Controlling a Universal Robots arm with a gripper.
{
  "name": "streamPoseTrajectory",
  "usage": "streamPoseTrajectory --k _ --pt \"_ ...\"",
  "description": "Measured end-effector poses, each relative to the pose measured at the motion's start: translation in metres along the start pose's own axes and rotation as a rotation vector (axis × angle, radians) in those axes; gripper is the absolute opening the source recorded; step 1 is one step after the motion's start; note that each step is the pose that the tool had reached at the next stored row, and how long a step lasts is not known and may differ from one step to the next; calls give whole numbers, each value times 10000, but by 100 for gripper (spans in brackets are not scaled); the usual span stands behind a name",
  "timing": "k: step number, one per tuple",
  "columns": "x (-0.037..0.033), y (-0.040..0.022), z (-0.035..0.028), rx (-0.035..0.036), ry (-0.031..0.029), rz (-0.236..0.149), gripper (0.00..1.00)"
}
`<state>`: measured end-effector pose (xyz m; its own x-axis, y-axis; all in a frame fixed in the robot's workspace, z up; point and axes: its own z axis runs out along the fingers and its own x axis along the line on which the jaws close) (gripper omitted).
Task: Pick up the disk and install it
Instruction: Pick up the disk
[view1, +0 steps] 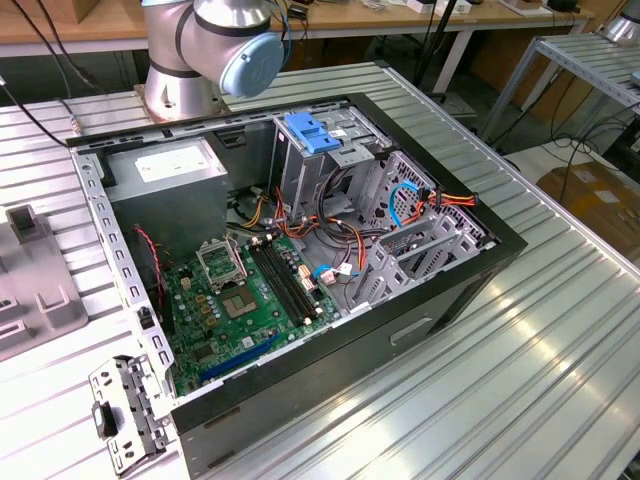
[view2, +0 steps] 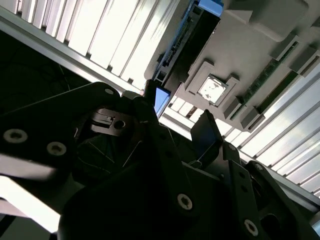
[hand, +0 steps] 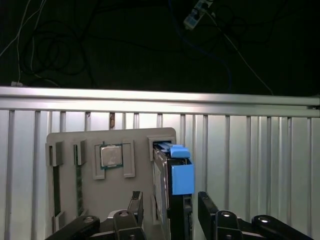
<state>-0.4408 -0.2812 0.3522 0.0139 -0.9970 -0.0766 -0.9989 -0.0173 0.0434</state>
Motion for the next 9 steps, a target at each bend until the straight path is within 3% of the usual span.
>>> streamPoseTrajectory --k 9 --pt "-44 35 58 0 -9 0 56"
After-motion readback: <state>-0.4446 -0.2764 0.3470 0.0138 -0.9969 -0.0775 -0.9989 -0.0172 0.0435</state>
